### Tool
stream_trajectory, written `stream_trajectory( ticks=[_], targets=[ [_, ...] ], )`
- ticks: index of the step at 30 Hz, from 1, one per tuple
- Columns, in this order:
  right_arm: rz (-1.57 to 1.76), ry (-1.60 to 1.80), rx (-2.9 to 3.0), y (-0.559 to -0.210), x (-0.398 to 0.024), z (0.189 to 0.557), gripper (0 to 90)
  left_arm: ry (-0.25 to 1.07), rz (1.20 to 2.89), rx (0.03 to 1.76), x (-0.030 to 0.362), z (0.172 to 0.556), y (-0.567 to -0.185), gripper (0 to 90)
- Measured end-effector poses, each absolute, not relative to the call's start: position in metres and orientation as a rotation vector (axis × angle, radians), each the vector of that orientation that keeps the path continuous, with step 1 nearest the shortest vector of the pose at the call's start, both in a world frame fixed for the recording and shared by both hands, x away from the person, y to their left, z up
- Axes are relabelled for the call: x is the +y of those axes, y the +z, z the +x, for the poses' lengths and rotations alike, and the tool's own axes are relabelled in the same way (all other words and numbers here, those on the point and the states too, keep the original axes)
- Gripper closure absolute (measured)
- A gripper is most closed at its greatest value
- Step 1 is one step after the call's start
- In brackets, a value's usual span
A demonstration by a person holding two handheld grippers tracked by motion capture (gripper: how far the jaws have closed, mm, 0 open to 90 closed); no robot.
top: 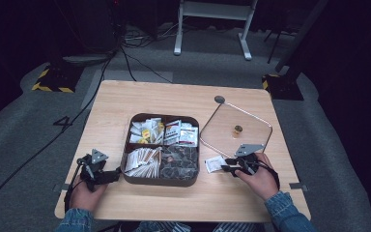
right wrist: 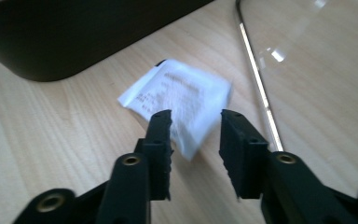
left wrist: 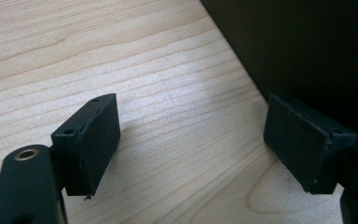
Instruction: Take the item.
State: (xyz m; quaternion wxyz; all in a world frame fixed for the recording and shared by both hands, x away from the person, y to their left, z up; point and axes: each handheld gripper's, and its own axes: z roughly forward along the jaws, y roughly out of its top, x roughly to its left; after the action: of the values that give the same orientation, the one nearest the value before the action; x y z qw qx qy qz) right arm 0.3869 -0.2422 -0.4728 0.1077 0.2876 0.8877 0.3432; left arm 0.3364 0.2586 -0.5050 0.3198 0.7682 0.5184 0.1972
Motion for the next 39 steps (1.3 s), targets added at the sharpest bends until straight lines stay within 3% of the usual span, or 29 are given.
stream_trajectory(
  ticks=[4,25,39],
  targets=[
    [0.838,1.047,2.572,-0.469,-0.243,0.385,56.6,0.518,2.019,1.362,0.259,0.337,-0.505,19.1],
    [0.869,1.212,2.44,-0.428,-0.26,0.395,45.5,0.508,2.035,1.332,0.262,0.332,-0.505,19.0],
    [0.904,1.21,2.387,-0.4,-0.268,0.416,42.8,0.503,2.04,1.327,0.262,0.33,-0.505,19.0]
  ],
)
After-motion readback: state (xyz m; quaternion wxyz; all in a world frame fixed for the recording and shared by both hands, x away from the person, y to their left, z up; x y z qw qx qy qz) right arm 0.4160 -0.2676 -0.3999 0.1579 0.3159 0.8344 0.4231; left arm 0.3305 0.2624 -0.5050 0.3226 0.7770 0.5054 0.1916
